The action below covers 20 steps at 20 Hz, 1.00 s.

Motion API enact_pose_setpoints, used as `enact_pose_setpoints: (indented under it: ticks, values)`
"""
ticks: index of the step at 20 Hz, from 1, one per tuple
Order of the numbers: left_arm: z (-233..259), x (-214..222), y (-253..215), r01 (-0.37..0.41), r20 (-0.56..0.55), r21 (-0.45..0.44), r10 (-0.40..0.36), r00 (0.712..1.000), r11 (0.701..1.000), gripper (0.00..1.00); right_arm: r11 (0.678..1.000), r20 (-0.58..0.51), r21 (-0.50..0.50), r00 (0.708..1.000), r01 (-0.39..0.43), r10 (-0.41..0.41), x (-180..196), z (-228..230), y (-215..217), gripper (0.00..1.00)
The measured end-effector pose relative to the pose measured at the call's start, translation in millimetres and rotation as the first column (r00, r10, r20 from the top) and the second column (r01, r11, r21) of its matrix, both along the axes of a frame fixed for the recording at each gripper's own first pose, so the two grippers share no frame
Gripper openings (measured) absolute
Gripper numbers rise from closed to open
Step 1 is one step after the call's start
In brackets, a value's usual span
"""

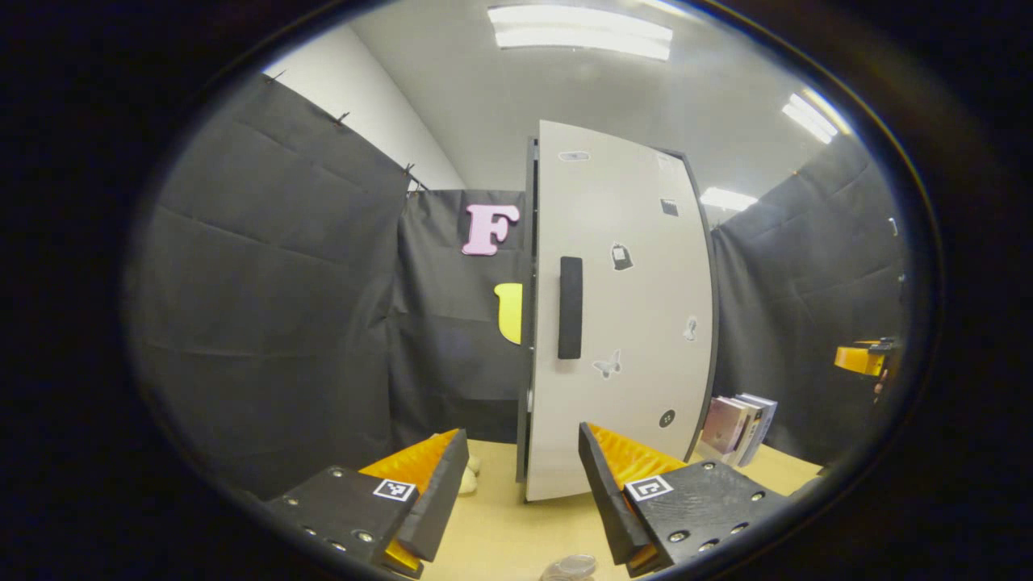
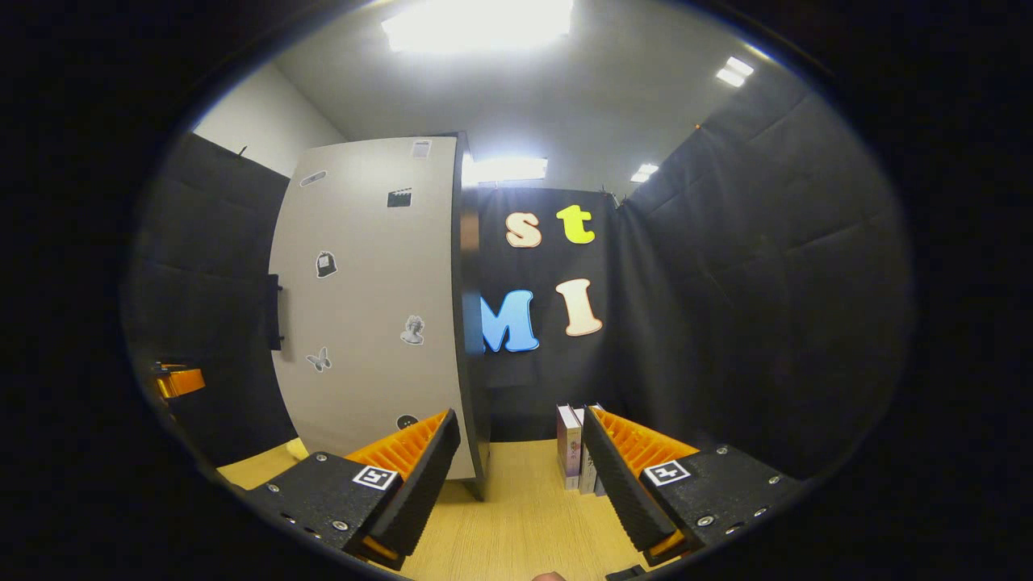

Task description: Open the cabinet door with the right hand, grasp the bottle in the cabinet with the left hand and place it on the coaster, then close the cabinet door with the right hand.

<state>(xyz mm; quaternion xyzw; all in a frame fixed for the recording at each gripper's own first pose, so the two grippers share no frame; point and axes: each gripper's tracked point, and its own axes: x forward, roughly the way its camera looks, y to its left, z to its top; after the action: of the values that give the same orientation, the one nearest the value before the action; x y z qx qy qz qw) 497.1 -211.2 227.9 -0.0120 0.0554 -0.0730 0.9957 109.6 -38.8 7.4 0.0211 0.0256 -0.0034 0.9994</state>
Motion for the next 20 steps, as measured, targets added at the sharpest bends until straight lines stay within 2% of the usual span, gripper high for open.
enact_pose_setpoints:
  ticks: [2,3,5,8,9,11,13,14,20]
  values:
    - [-0.9,1.1,-0.1,-0.006,0.000,0.011,0.006,1.000,1.000,0.78,1.000,-0.010,0.015,1.000,0.007,-0.007,0.7,-2.6,-3.4,0.95]
    - [-0.6,2.1,-0.3,-0.007,-0.001,0.013,0.007,1.000,1.000,0.78,1.000,-0.010,0.022,1.000,0.008,-0.008,0.4,-2.1,-3.5,0.91]
    - [2.2,2.0,1.7,-0.012,0.006,0.014,0.012,1.000,1.000,0.78,1.000,0.000,0.030,1.000,0.007,-0.007,1.0,0.8,-3.1,0.95]
    - [1.2,0.9,8.9,-0.023,0.005,0.010,0.023,1.000,1.000,0.78,1.000,0.007,0.017,1.000,0.007,-0.007,7.1,2.2,-1.2,0.95]
    - [0.6,1.3,11.1,-0.027,0.003,0.012,0.027,1.000,1.000,0.78,1.000,0.006,0.012,1.000,0.005,-0.005,9.0,1.8,1.7,0.91]
    - [-1.7,1.4,14.6,-0.034,-0.001,0.014,0.034,0.999,0.999,0.78,1.000,0.005,0.002,1.000,0.002,-0.002,9.0,2.3,4.5,0.95]
    - [-3.3,1.5,16.9,-0.039,-0.004,0.018,0.039,0.999,0.999,0.78,1.000,0.004,-0.008,1.000,-0.002,0.002,9.2,3.2,7.4,0.91]
    - [-3.4,2.3,18.1,-0.040,-0.005,0.024,0.040,0.999,0.999,0.78,1.000,0.004,-0.012,1.000,-0.005,0.005,9.9,4.6,9.5,0.95]
    - [0.3,6.5,17.8,-0.040,0.002,0.028,0.040,0.999,0.999,0.78,0.999,0.010,-0.041,1.000,-0.015,0.015,12.4,7.7,20.8,0.94]
